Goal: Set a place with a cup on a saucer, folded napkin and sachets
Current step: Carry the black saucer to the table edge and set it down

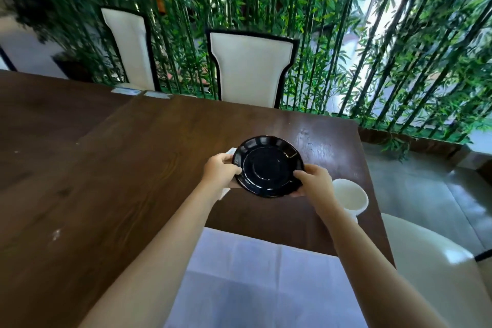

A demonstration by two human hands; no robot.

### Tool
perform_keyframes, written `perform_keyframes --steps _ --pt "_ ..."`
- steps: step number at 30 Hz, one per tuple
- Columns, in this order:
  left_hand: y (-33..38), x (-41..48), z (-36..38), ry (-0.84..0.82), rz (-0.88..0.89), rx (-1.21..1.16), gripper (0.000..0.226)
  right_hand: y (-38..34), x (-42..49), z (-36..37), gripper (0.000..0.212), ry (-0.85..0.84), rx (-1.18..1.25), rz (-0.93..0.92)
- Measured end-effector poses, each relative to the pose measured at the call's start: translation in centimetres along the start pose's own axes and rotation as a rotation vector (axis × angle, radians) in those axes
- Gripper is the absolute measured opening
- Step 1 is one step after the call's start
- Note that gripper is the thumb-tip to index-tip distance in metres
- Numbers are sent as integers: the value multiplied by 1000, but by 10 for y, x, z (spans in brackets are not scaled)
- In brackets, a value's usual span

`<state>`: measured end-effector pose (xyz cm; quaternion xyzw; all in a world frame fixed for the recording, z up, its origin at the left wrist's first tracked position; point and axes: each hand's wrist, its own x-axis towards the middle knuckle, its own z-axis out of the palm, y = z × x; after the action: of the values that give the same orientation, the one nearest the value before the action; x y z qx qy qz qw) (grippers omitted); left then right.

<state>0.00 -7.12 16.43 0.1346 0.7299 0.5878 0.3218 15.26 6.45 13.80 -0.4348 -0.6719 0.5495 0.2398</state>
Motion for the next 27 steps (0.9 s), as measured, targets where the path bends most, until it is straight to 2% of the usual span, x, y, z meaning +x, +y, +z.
perform_keyframes --steps 6,10,12,19,27 --pt "35 -49 -44 22 63 25 25 -56 -36 3 18 -121 94 -65" --pt "43 -85 -86 11 98 49 15 -84 -60 19 21 -208 68 -104" --pt "39 -105 -108 28 115 56 17 -93 -73 32 24 -259 28 -124" --pt "3 -174 -185 240 54 0 21 -101 -126 108 13 -491 -16 -151" --pt "-63 -241 -262 440 -66 -112 33 -81 -186 199 11 -766 -56 -93"
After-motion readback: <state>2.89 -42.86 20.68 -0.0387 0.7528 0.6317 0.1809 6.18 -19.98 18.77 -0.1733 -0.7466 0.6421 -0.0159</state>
